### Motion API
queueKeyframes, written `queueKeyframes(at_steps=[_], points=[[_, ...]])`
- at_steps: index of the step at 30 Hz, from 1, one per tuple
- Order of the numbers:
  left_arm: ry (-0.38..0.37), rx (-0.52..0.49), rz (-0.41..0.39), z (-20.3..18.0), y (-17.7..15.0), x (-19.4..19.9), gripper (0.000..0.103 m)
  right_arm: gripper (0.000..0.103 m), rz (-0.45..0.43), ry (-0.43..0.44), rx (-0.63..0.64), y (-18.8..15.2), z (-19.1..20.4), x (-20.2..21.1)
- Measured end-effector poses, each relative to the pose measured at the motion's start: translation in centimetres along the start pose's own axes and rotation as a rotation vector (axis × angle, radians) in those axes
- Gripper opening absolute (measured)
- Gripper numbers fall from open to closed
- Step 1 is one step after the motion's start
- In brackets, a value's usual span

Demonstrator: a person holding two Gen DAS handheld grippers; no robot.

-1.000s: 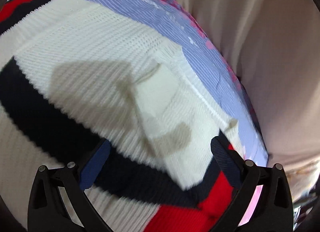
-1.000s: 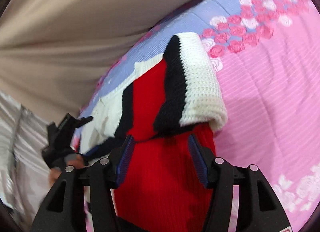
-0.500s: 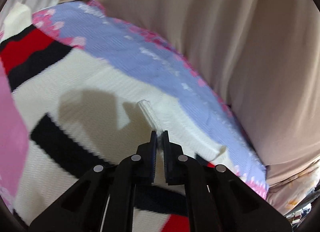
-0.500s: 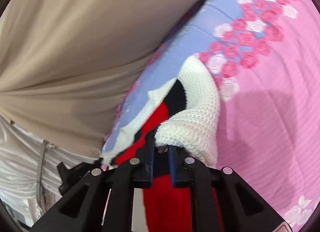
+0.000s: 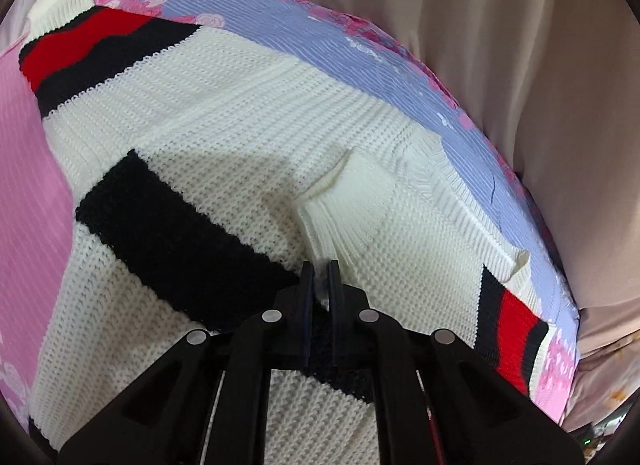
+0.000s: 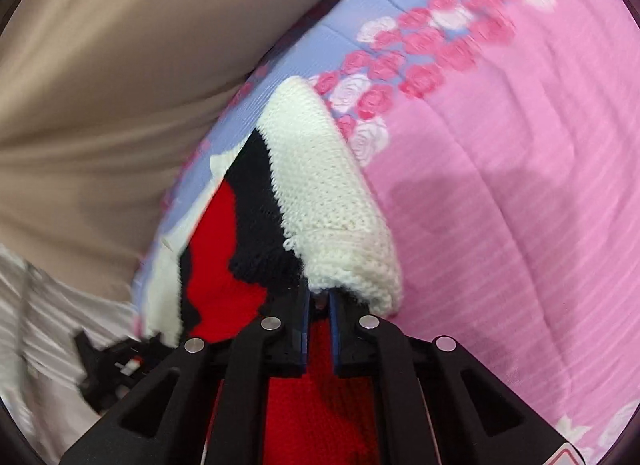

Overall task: Fold small clothes
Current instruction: 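Fold the held sleeve across the body with the right tool while the left tool grasps the other cuff, then fold the held sleeve across the sweater body with the left tool and release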

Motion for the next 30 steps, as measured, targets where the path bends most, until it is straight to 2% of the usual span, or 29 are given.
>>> queueKeyframes(at_steps=[4, 6, 8, 9, 10, 11, 14, 18, 21, 23, 25, 26, 27, 28, 29, 30], points=[[-0.020, 0.013, 0.003, 0.4, 0.0, 0.2, 0.010, 0.011, 0.022, 0.005, -0.003, -0.4, -0.2, 0.0], [-0.062, 0.046, 0.005, 0.8, -0.1, 1.1, 0.020, 0.019, 0.018, -0.012, 0.012, -1.1, -0.7, 1.3], [-0.074, 0.062, -0.019, 1.7, 0.1, 2.7, 0.043, 0.027, 0.003, -0.076, 0.101, -2.3, 0.2, 3.0], [-0.080, 0.071, -0.039, 2.3, 0.3, 3.8, 0.047, 0.038, -0.004, -0.106, 0.141, -3.3, 0.6, 3.5], [-0.081, 0.091, -0.071, 3.5, 0.9, 5.3, 0.057, 0.046, -0.008, -0.122, 0.173, -4.0, 1.2, 3.8], [-0.076, 0.111, -0.095, 4.5, 1.4, 6.4, 0.066, 0.048, -0.004, -0.123, 0.214, -4.9, 2.1, 4.2], [-0.040, 0.225, -0.197, 10.1, 4.8, 10.1, 0.082, 0.050, 0.038, -0.127, 0.320, -7.8, 4.6, 4.5], [0.068, 0.393, -0.307, 19.9, 11.1, 13.2, 0.083, 0.053, 0.120, -0.111, 0.415, -12.4, 7.6, 3.3], [0.148, 0.485, -0.368, 26.5, 15.8, 14.2, 0.083, 0.053, 0.187, -0.094, 0.443, -15.6, 9.6, 2.2], [0.180, 0.517, -0.357, 29.6, 18.0, 13.6, 0.082, 0.053, 0.224, -0.094, 0.474, -17.6, 10.7, 1.6], [0.173, 0.550, -0.300, 31.4, 18.9, 11.9, 0.073, 0.054, 0.246, -0.100, 0.506, -19.1, 11.8, 1.1], [0.185, 0.538, -0.340, 31.4, 19.3, 12.3, 0.064, 0.054, 0.257, -0.109, 0.520, -19.7, 12.2, 0.8], [0.190, 0.515, -0.338, 31.1, 19.9, 12.2, 0.050, 0.054, 0.263, -0.112, 0.526, -20.1, 12.6, 0.6], [0.178, 0.497, -0.294, 30.8, 20.3, 11.5, 0.016, 0.054, 0.266, -0.113, 0.527, -20.3, 12.7, 0.6], [0.184, 0.486, -0.253, 30.3, 20.7, 10.9, 0.011, 0.054, 0.266, -0.115, 0.527, -20.3, 12.9, 0.6], [0.193, 0.463, -0.276, 29.4, 21.0, 11.4, 0.007, 0.054, 0.265, -0.114, 0.528, -20.3, 12.9, 0.8]])
Point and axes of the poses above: each gripper's, at about its wrist camera, not at the fingertips, and x roughly against the way its jaws point, z to its left, y to its top, the point moved 6 cm from there along -x, roughly the way its jaws point, and after that the axes turned 9 degrees about -y, right-handed, at the moved point
